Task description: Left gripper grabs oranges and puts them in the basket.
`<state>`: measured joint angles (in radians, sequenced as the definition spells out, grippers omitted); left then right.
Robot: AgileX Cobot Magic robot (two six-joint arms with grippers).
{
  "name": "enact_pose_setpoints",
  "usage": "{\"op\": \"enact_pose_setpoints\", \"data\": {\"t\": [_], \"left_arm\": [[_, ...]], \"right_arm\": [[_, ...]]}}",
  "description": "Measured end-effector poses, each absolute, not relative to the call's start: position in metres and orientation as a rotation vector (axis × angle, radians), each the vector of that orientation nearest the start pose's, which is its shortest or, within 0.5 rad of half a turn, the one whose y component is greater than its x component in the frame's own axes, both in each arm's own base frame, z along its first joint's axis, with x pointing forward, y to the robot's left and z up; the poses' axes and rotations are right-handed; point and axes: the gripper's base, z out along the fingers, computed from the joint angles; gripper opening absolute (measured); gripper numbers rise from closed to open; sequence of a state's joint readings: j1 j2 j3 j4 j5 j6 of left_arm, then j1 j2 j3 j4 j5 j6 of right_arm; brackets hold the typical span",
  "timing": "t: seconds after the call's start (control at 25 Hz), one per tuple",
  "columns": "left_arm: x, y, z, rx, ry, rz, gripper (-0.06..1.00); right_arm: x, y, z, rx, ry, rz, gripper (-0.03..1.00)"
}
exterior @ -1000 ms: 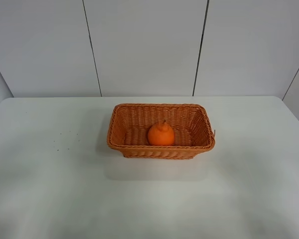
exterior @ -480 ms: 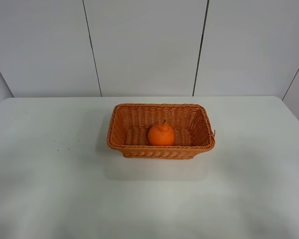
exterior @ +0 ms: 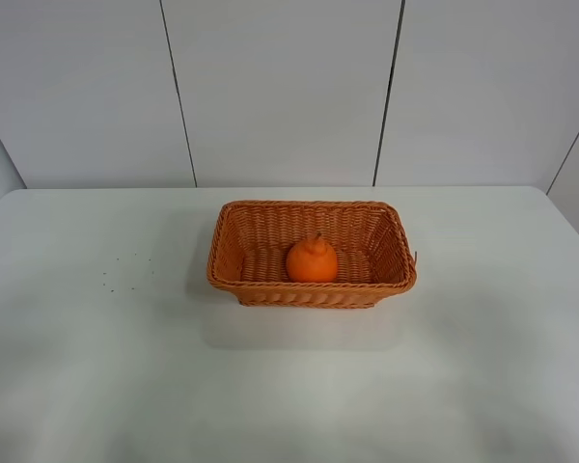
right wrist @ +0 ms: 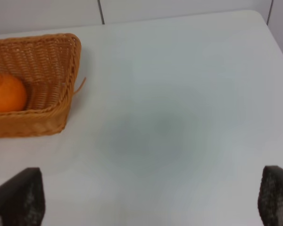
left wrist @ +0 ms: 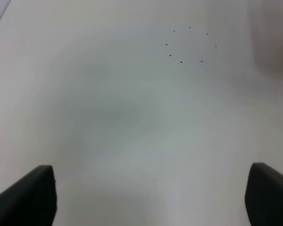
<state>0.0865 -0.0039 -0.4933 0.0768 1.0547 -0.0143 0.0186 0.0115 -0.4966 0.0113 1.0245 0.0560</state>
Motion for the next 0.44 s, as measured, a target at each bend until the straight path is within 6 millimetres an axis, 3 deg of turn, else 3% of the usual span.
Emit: {"op": "enact_pose_setpoints", "data": {"t": [0.44], "left_arm": [[-0.0051,0.0056,0.2761,-0.106,2.039,0.136,0.9]], "right_arm": [[-0.0013,0.0009,0.2793,0.038,2.023,0.061,0.69]]}}
